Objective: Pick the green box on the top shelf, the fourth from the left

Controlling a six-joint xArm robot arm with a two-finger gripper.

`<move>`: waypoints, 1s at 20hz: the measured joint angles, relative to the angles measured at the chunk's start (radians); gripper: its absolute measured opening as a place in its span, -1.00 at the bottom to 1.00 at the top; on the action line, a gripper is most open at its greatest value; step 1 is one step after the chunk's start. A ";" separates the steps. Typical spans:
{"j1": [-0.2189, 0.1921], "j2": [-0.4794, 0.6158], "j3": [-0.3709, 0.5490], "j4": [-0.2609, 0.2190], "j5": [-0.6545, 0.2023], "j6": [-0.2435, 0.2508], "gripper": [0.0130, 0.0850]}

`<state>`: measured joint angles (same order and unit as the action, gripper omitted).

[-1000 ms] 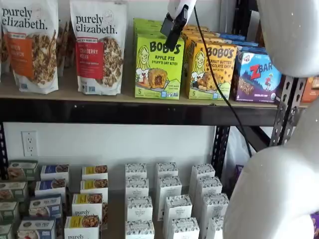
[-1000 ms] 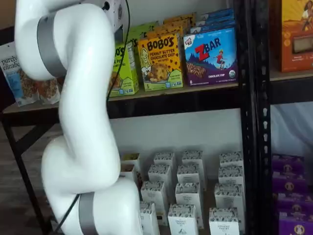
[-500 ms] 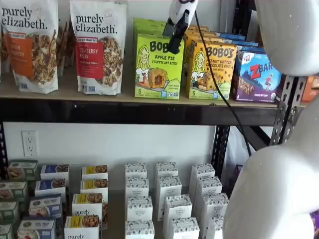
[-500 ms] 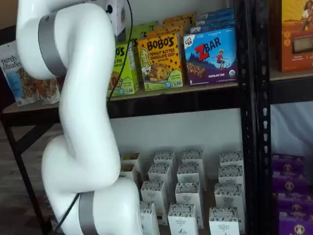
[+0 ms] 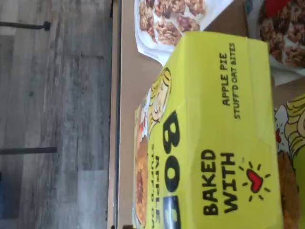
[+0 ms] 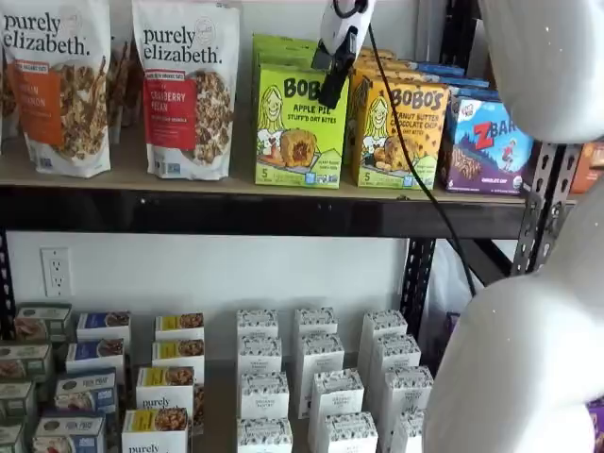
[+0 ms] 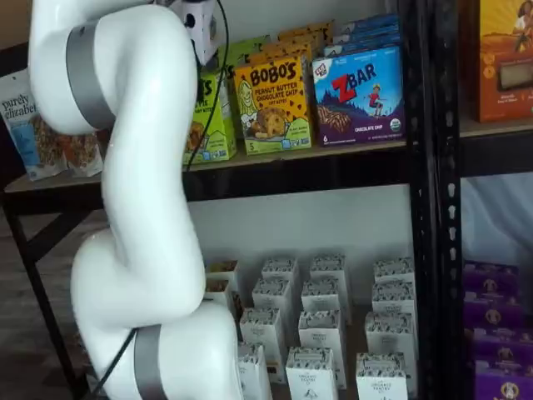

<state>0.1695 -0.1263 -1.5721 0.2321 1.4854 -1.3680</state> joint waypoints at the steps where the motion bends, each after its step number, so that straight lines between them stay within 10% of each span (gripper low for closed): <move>1: 0.001 0.001 0.001 -0.004 -0.003 0.000 1.00; 20: 0.021 0.012 0.009 -0.062 -0.024 0.012 0.89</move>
<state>0.1900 -0.1145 -1.5632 0.1703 1.4610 -1.3565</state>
